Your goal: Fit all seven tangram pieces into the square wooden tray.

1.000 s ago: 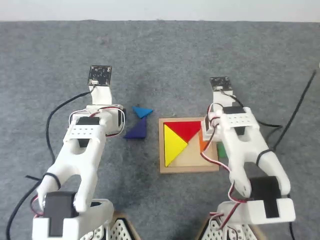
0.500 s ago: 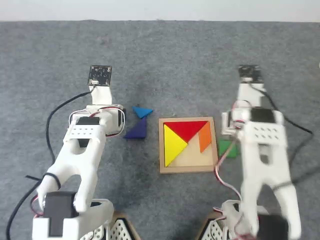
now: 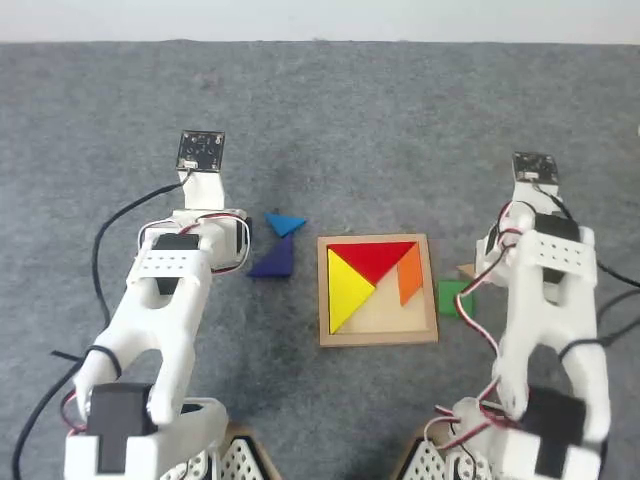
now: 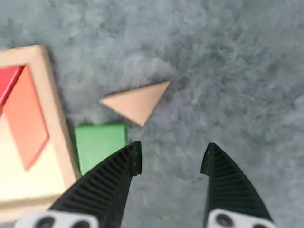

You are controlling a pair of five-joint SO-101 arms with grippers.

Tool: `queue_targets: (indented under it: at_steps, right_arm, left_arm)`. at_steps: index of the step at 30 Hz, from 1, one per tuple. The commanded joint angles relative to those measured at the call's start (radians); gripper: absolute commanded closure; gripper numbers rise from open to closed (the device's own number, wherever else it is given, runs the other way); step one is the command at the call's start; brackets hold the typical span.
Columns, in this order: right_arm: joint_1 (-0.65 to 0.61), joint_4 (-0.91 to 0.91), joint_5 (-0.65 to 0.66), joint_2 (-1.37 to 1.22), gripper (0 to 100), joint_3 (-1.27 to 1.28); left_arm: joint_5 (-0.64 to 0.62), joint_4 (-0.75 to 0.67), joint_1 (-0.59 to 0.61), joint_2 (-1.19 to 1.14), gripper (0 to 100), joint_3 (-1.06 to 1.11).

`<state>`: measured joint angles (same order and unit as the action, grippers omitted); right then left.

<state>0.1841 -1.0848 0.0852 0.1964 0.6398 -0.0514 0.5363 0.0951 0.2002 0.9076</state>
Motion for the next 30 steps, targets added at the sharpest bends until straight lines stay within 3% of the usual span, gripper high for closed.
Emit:
queue_targets:
  at_steps: [1, 8, 22, 30]
  right_arm:
    - [-0.050, 0.054, -0.132, -0.048, 77.2, -0.072]
    - [-0.084, 0.062, -0.362, -0.156, 77.2, -0.115]
    - [-0.077, 0.076, -0.399, -0.343, 77.2, -0.261]
    - [-0.085, 0.067, -0.660, -0.344, 77.2, -0.275]
  left_arm:
    - [0.012, -0.026, -0.005, 0.044, 84, -0.010]
    - [0.012, -0.026, -0.005, 0.044, 84, -0.012]
    - [0.012, -0.025, -0.005, 0.044, 84, -0.012]
    - [0.012, -0.025, -0.006, 0.044, 84, -0.012]
